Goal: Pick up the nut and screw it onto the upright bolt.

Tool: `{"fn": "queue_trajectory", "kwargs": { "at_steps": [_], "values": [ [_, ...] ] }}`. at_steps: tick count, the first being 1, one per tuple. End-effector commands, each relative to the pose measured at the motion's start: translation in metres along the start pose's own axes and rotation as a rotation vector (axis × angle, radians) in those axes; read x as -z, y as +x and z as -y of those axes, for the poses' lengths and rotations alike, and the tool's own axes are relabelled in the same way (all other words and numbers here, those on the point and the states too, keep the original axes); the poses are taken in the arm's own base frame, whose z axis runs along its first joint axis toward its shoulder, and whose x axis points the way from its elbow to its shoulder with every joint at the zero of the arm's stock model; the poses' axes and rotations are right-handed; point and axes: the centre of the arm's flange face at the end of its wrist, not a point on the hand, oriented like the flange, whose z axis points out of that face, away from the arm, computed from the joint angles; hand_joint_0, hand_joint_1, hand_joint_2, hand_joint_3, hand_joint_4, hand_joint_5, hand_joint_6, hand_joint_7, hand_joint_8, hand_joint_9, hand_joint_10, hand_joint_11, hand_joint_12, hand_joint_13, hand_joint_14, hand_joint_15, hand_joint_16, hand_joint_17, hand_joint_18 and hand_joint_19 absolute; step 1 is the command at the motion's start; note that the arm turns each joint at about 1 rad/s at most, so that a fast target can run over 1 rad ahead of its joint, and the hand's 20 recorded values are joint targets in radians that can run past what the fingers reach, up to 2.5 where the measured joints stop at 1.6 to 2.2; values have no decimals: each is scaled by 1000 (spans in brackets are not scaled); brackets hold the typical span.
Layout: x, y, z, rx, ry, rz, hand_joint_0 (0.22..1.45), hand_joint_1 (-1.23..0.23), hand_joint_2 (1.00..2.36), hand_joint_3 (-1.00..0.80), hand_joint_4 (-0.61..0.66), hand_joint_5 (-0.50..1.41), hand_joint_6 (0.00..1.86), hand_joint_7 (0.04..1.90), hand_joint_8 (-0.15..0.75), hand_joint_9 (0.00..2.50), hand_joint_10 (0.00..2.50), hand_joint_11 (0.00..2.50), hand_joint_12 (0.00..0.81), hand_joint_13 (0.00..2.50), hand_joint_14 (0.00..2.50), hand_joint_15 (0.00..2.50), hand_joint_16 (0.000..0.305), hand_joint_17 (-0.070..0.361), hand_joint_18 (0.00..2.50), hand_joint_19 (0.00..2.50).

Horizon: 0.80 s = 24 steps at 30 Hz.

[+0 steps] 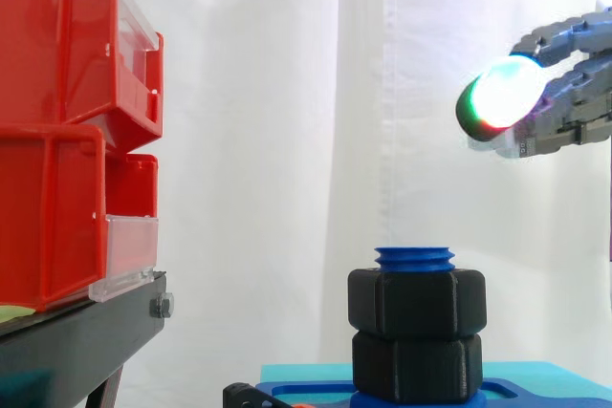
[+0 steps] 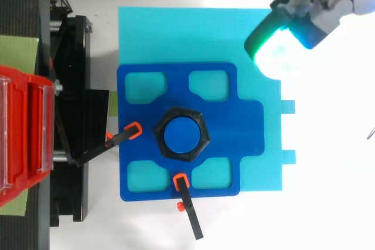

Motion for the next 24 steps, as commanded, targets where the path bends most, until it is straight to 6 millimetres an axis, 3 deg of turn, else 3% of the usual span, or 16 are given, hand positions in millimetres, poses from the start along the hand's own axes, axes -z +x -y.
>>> {"fn": "queue_trajectory", "kwargs": {
  "at_steps": [1,24],
  "values": [
    [0,0,0,-5,1,-1,475,-241,1000,-500,64,-242,502,724,171,118,0,0,335,42,0,0,42,96,0,0],
    [0,-1,0,-5,0,1,475,-253,1000,-500,80,-239,502,698,178,155,0,0,331,73,0,0,42,95,0,0]
  ]
}}
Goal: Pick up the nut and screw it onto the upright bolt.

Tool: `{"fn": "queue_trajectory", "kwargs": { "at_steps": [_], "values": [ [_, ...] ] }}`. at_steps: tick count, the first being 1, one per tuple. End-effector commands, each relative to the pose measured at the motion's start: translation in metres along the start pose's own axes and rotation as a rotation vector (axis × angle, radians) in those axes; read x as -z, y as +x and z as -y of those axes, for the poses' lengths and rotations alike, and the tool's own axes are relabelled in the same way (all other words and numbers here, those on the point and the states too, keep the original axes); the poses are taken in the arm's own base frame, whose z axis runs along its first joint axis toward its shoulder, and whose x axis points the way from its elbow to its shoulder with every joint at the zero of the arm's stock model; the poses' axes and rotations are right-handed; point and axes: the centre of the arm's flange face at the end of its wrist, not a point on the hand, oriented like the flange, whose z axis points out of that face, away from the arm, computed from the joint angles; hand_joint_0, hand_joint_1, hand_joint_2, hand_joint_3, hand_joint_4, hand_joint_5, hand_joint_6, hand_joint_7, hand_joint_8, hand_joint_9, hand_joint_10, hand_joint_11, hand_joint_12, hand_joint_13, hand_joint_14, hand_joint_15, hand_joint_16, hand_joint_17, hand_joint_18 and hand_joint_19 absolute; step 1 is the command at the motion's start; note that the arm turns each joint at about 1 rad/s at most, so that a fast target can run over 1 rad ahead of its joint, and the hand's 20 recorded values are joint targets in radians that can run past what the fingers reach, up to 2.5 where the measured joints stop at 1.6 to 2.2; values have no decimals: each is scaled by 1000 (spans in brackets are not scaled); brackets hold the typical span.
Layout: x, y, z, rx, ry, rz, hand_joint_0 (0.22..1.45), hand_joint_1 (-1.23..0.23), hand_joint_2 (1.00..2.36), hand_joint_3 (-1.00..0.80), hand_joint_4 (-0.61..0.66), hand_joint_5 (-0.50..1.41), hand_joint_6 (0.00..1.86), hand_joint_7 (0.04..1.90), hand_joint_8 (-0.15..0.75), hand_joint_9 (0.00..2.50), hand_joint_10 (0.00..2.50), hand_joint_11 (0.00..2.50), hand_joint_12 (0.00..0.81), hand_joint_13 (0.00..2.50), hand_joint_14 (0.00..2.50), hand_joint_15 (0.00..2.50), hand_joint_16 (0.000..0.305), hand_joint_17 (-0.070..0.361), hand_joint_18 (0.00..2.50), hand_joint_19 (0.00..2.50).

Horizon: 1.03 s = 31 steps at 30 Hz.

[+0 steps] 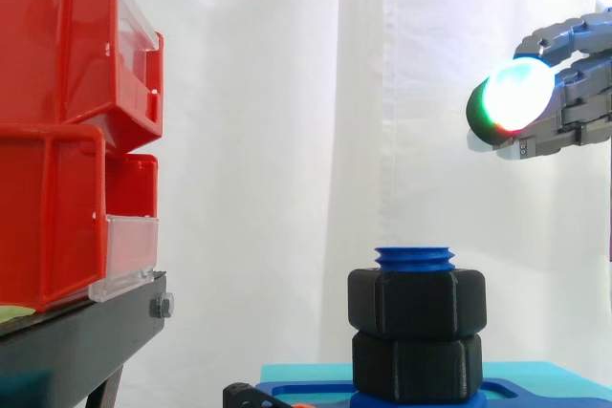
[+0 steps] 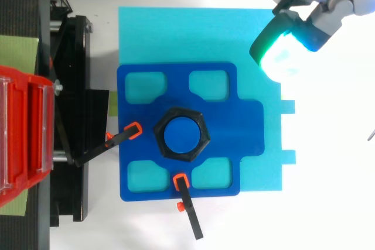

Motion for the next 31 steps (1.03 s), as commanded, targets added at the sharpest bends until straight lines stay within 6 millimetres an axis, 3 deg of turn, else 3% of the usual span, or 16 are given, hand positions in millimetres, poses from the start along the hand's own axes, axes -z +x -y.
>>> {"fn": "queue_trajectory", "kwargs": {
  "at_steps": [1,31],
  "values": [
    [0,0,0,-1,0,-1,475,-254,1000,-500,81,-238,502,667,178,158,0,0,331,73,0,0,42,95,0,0],
    [0,0,0,0,1,0,478,-279,1000,-500,96,-234,502,679,175,175,0,0,324,96,0,0,41,92,0,0]
  ]
}}
